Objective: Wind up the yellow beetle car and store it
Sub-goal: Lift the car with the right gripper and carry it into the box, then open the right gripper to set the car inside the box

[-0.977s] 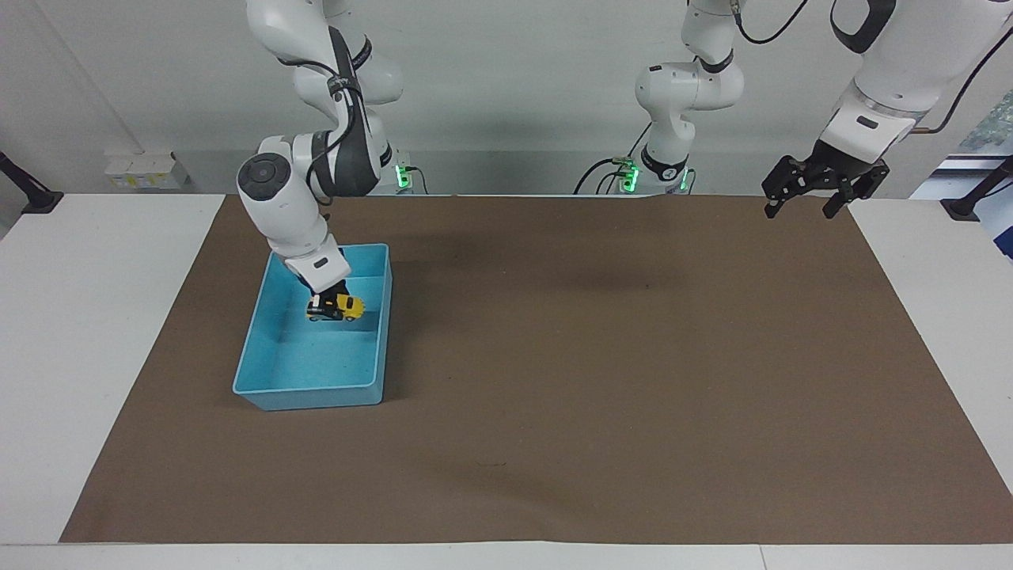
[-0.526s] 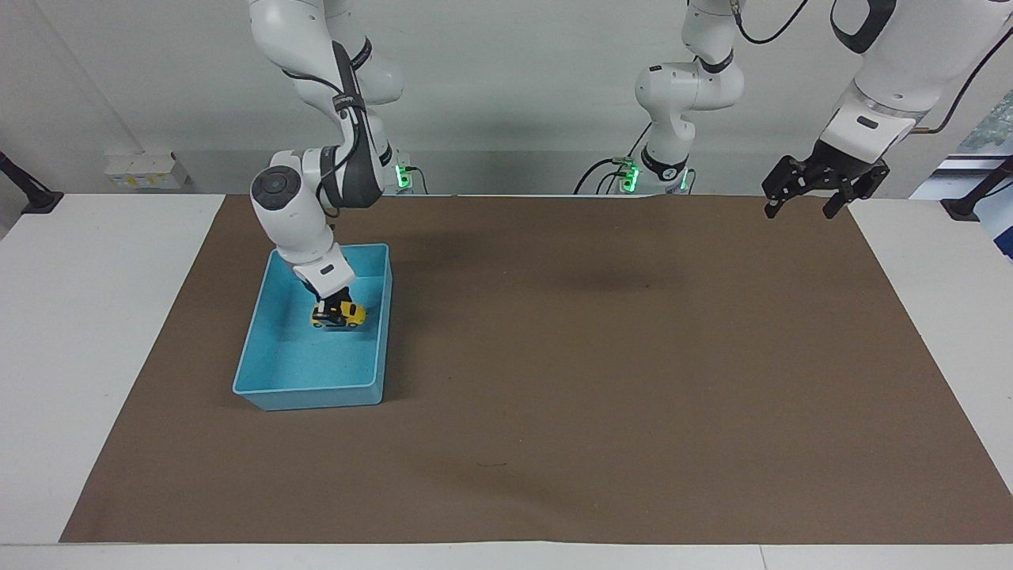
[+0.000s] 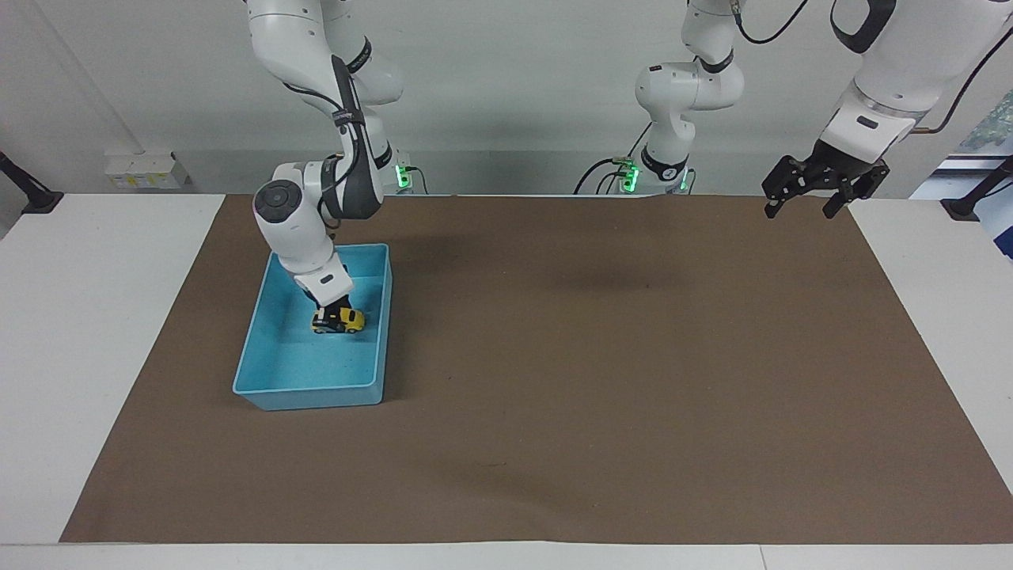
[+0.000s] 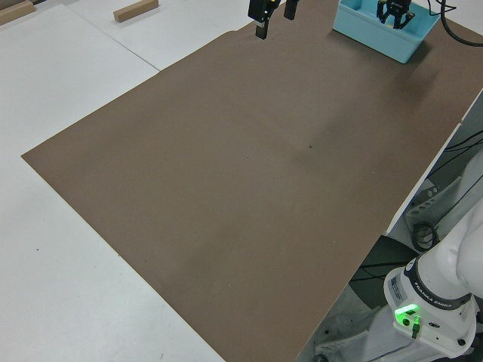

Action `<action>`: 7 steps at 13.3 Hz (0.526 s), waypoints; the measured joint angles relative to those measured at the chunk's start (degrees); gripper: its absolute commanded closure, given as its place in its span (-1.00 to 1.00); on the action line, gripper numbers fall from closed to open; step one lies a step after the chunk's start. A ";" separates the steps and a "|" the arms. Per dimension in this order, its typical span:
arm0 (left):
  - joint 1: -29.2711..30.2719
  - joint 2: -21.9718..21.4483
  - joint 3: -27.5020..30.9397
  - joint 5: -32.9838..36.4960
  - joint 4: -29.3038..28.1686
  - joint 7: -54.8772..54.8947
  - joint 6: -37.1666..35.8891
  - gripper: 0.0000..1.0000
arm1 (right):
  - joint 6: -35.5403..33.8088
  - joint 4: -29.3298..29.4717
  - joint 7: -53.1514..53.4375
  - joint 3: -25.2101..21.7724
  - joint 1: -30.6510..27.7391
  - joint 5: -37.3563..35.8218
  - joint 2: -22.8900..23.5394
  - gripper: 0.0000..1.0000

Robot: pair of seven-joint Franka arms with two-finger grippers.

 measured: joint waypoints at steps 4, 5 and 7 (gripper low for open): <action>0.00 0.00 0.00 0.00 0.00 0.00 0.00 -1.00 | -1.57 2.13 0.04 0.11 0.02 0.00 -0.10 -1.00; 0.00 0.00 0.00 0.00 0.00 0.00 0.00 -1.00 | -3.68 3.58 0.28 0.11 0.02 0.02 -0.26 -1.00; 0.00 0.00 0.00 0.00 0.00 0.00 0.00 -1.00 | -8.41 7.08 1.43 0.12 0.02 0.03 -1.00 -1.00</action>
